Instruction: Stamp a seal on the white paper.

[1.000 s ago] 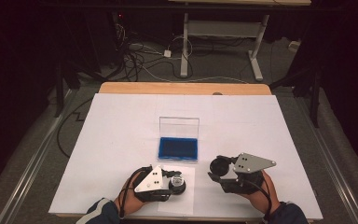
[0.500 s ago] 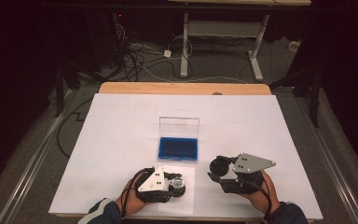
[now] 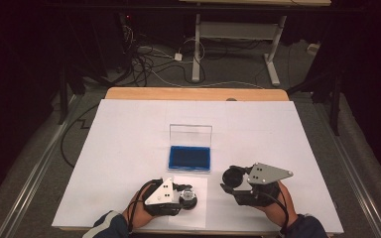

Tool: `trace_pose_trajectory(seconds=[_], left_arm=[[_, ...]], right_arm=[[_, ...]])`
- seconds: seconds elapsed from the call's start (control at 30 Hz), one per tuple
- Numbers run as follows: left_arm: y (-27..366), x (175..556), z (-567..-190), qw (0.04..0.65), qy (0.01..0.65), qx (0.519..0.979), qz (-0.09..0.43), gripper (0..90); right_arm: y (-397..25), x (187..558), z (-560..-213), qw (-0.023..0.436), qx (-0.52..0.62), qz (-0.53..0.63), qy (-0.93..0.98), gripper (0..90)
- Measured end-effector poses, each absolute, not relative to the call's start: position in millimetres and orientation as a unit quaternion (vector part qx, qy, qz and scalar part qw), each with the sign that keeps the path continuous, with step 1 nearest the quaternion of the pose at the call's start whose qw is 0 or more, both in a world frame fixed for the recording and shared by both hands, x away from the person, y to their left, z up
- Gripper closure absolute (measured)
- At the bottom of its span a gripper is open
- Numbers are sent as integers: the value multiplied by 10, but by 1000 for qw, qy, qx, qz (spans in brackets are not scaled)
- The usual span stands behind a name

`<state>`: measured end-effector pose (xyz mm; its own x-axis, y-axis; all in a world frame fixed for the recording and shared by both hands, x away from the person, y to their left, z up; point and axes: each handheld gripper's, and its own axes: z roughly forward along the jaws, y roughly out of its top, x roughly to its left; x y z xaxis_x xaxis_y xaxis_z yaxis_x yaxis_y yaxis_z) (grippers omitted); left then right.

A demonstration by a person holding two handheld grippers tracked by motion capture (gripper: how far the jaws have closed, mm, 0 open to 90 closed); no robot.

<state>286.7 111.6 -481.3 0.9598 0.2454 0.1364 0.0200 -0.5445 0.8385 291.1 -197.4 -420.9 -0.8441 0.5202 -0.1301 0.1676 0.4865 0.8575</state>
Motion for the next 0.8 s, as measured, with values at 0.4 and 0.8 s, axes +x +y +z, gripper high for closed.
trace_pose_trajectory(seconds=[0.4,0.8], left_arm=[[1119,2876,-4833,475,76,868,119,545],[1121,2894,-4705,494,73,858,118,544]], right_arm=[[-1948,2898,-4202,191,197,461,844,383],[-1972,2894,-4182,196,196,461,843,382]])
